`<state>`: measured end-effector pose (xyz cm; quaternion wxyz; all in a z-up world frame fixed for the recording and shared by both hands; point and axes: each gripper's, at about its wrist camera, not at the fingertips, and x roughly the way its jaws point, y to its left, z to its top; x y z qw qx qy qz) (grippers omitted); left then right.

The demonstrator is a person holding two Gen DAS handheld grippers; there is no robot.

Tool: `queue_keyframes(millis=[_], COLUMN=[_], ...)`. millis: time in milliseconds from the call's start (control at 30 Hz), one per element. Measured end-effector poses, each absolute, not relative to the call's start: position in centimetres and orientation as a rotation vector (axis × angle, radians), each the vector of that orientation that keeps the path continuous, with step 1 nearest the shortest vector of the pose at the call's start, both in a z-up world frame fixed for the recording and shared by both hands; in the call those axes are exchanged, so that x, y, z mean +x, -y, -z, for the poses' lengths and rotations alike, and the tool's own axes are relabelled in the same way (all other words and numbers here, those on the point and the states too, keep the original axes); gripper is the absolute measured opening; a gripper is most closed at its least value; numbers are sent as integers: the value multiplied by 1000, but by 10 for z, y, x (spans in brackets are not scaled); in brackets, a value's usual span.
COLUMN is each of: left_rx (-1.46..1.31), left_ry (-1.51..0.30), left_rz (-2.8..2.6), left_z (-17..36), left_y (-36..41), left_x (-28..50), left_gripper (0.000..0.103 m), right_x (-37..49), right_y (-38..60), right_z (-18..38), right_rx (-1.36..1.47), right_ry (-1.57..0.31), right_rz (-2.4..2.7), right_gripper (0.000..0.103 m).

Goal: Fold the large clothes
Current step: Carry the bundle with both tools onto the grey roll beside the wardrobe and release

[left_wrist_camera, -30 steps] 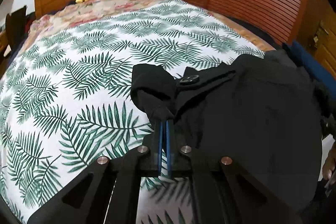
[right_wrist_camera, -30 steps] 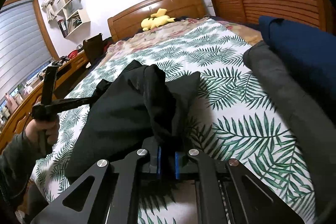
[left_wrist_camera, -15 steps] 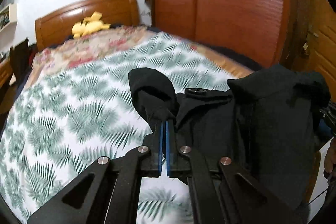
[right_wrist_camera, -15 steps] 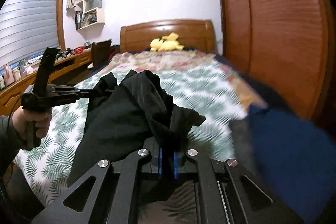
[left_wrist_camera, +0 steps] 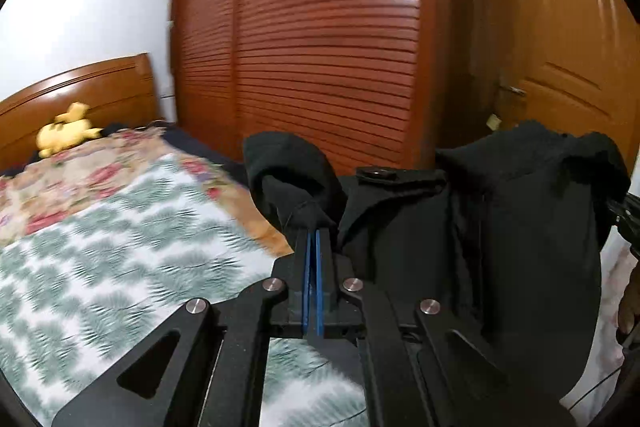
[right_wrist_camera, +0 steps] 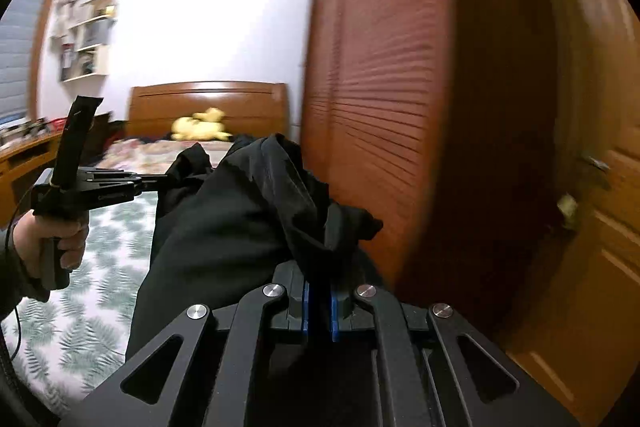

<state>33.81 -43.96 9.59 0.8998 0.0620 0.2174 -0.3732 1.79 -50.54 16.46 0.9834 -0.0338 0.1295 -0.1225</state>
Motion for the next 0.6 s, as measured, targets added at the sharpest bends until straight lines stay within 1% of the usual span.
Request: queue_keyframes(millis=[100,200,233,300,333,367,400,433,467,500,533,600], left_rx=[180,207,215,233,241,251,259,257,245,237,225,208], left_ry=[-492,-471,-479,-491,-487,-479,-466,-458,-447,-439,-431,-436], left_rz=[814,801,805,812,808,802,798,802,808,809,809,813], left_z=[-76,-64,-61,-57,-58,-57,-58,-59,-60,-60,-61,-60], left_y=[470,475,472,465,460,454,444,444,433,427,417,401], left_x=[337,330,328,323,321,316,311,306,300,296,291,281], left_gripper=[3,3,3,4,6,18,26,46,61,70,84,86], right_x=[3,3,4,4,3,3,3,0,3,1,0,-1], right_y=[530,543,547,549,549,546,546,544,544,538,532,524], right_z=[-141,-113,-106,-101,-101,-104,-107,-110,-117,-122,-126,-135], right_rx=[-6,15,22,23,21,23,25,13,-3,-18,-26,-37], right_ry=[-307,-384,-402,-412,-415,-415,-414,-401,-375,-345,-324,-294], right_rz=[296,357,372,391,396,398,406,435,465,494,516,506], right_gripper=[7,10,11,21,22,25,36,46,62,69,70,70])
